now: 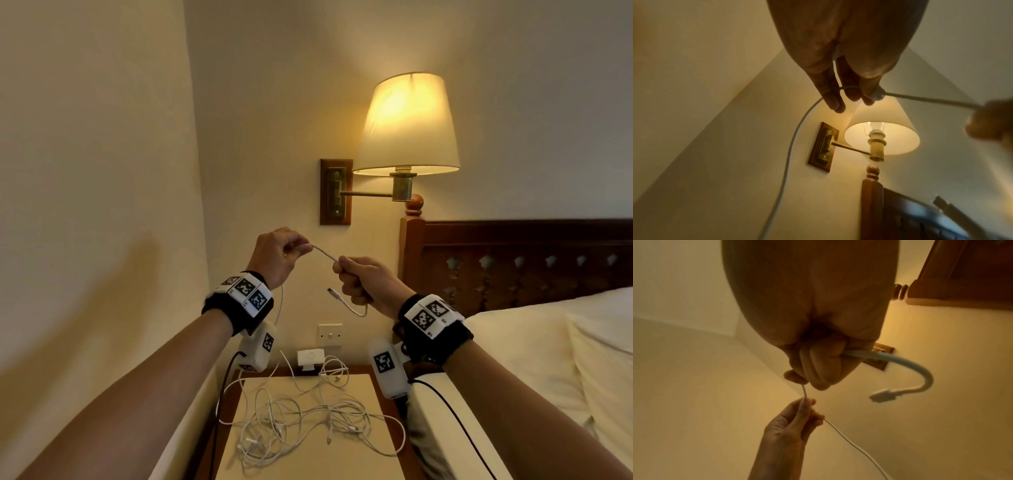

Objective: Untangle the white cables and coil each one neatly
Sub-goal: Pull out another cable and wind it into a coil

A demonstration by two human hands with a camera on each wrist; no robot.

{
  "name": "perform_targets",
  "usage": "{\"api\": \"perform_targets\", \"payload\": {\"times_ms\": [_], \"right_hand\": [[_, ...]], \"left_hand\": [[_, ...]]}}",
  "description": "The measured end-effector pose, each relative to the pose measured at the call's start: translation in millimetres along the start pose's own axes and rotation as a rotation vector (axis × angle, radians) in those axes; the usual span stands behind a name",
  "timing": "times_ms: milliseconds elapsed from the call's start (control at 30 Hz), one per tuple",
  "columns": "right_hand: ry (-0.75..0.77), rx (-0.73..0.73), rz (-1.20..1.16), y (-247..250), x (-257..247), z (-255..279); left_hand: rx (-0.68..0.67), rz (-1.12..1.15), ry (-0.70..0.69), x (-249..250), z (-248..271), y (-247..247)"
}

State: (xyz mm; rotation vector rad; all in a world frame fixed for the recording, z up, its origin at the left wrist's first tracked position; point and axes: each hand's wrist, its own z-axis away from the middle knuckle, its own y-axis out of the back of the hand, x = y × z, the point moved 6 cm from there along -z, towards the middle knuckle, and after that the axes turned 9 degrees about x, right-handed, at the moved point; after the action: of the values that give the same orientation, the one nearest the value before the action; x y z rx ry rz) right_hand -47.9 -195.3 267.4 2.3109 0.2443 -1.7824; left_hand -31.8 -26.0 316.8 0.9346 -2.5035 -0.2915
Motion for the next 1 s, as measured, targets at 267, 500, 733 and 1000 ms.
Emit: {"api": "perform_targets", "payload": {"times_ms": [267, 500, 733, 1000], "right_hand": [[-0.003, -0.006, -0.386, 16, -30, 15], [0.018, 0.112, -0.514, 46, -40, 7], [0.127, 0.201, -0.396, 48, -52, 6], [0.218, 0.198, 0.104, 23, -64, 7]], "left_hand": [[-0.135, -0.001, 0.083, -19, 23, -9], [-0.269, 0.159, 0.405, -51, 78, -29], [-0.526, -0.145, 0.109, 16, 69, -31], [-0.501, -0.103, -0.304, 110, 24, -9]]}}
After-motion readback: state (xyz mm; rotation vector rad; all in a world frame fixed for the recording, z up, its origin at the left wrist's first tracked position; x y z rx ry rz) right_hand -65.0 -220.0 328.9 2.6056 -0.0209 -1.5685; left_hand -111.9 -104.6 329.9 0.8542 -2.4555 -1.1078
